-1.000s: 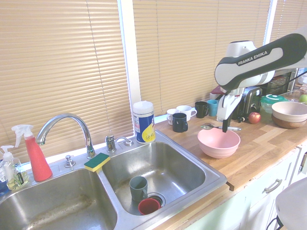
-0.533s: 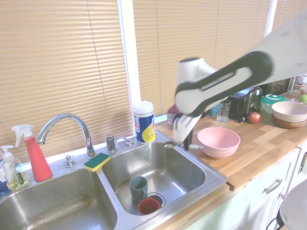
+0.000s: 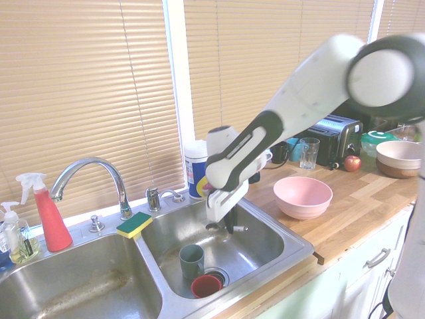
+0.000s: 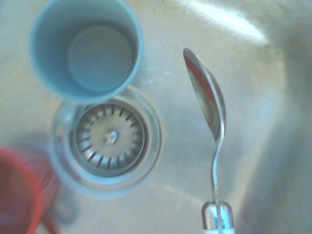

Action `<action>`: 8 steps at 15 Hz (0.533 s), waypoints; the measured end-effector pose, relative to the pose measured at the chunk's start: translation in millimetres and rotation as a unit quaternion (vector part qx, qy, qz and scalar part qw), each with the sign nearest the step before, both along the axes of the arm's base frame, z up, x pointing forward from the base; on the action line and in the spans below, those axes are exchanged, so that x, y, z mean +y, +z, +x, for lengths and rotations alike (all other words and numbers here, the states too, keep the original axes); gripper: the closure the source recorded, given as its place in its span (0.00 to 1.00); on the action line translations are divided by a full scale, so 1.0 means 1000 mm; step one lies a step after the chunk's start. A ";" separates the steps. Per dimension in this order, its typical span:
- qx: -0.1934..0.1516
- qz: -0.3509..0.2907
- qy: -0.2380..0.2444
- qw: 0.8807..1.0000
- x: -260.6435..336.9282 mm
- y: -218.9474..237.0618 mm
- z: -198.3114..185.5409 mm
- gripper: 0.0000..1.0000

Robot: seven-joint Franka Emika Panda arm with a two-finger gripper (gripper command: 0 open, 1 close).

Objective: Put the spoon into the sink

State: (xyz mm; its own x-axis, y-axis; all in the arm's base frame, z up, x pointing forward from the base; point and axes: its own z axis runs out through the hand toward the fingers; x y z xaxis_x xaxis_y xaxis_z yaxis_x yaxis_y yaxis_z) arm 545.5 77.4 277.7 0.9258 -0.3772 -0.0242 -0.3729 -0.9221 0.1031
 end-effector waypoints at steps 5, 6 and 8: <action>0.025 -0.010 -0.011 1.000 0.000 -0.052 0.044 1.00; 0.030 -0.013 -0.011 0.999 0.002 -0.059 0.050 1.00; 0.040 -0.018 -0.013 0.999 0.007 -0.068 0.060 1.00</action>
